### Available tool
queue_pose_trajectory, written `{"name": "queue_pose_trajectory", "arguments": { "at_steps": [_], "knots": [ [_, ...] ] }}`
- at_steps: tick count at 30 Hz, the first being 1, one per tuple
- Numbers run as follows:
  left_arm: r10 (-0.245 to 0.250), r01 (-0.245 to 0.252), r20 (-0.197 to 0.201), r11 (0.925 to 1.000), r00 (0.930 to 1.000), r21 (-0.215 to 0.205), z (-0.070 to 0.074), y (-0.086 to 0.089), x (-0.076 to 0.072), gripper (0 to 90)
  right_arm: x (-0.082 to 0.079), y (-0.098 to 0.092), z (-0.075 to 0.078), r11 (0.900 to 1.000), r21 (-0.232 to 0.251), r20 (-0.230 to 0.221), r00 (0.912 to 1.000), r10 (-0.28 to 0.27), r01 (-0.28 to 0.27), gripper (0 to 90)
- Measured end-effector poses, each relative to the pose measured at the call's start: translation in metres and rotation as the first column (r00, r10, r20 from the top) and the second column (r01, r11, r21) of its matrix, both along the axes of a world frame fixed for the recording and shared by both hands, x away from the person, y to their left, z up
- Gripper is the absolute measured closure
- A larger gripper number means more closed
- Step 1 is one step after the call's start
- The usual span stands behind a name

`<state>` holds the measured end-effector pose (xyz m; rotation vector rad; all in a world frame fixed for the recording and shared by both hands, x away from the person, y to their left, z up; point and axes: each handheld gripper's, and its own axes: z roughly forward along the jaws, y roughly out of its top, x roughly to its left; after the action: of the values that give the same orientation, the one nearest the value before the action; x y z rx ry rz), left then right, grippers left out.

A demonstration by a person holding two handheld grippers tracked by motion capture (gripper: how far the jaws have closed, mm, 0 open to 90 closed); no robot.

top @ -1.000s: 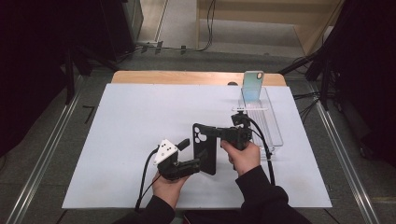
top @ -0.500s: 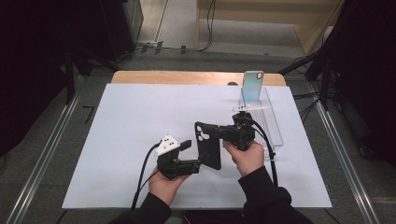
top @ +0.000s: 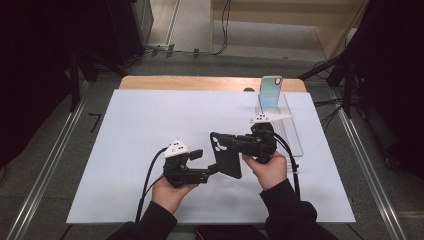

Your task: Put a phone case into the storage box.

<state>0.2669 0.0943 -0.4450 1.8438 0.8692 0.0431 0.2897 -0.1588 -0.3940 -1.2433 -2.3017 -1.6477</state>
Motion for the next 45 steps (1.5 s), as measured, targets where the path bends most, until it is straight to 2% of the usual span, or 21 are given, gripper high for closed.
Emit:
{"name": "queue_pose_trajectory", "arguments": {
  "at_steps": [4,7,11,15,21,24,26,32,38,41,43,45],
  "knots": [
    [-0.014,0.014,-0.011,0.9999,0.9998,-0.004,0.003,0.004,0.003,18.8,-0.002,-0.001,0.001,1.000,-0.013,0.021,0.9996,0.018,-0.018,78.5],
    [-0.044,0.044,-0.030,0.9990,0.9986,-0.002,0.005,0.006,0.006,18.9,-0.003,-0.002,0.000,0.999,-0.025,0.031,0.9990,0.033,-0.032,78.5],
    [-0.091,0.091,-0.058,0.9958,0.9942,0.007,0.005,0.007,0.009,18.9,-0.005,-0.001,-0.002,0.998,-0.040,0.049,0.9972,0.057,-0.055,78.4],
    [-0.142,0.144,-0.072,0.9892,0.9873,0.028,0.007,0.007,0.012,18.9,-0.006,0.000,-0.005,0.995,-0.041,0.052,0.9944,0.092,-0.090,78.4],
    [-0.192,0.194,-0.058,0.9805,0.9797,0.032,0.010,0.009,0.013,18.9,-0.008,0.001,-0.008,0.992,-0.063,0.050,0.9922,0.114,-0.111,78.4],
    [-0.209,0.211,-0.055,0.9772,0.9763,0.025,0.013,0.010,0.013,18.9,-0.010,0.001,-0.008,0.988,-0.069,0.056,0.9886,0.140,-0.136,78.4],
    [-0.221,0.223,-0.043,0.9742,0.9742,0.035,0.014,0.010,0.013,18.9,-0.011,0.002,-0.009,0.985,-0.073,0.060,0.9852,0.160,-0.156,78.4],
    [-0.277,0.278,-0.027,0.9586,0.9606,0.062,0.018,0.012,0.015,18.9,-0.009,0.001,-0.010,0.976,-0.041,0.047,0.9752,0.216,-0.215,78.4],
    [-0.308,0.309,-0.029,0.9496,0.9508,0.050,0.021,0.014,0.016,19.4,-0.008,0.000,-0.010,0.965,-0.018,0.035,0.9645,0.262,-0.261,78.4],
    [-0.324,0.324,-0.017,0.9443,0.9460,0.057,0.024,0.015,0.016,23.0,-0.007,0.000,-0.011,0.960,-0.009,0.031,0.9596,0.280,-0.280,78.4],
    [-0.338,0.338,-0.011,0.9392,0.9410,0.058,0.025,0.015,0.017,23.0,-0.007,0.001,-0.011,0.956,-0.008,0.026,0.9559,0.293,-0.292,78.4],
    [-0.344,0.344,-0.010,0.9372,0.9390,0.059,0.026,0.016,0.017,23.6,-0.007,0.002,-0.011,0.954,-0.007,0.022,0.9537,0.300,-0.300,78.4]
  ]
}}
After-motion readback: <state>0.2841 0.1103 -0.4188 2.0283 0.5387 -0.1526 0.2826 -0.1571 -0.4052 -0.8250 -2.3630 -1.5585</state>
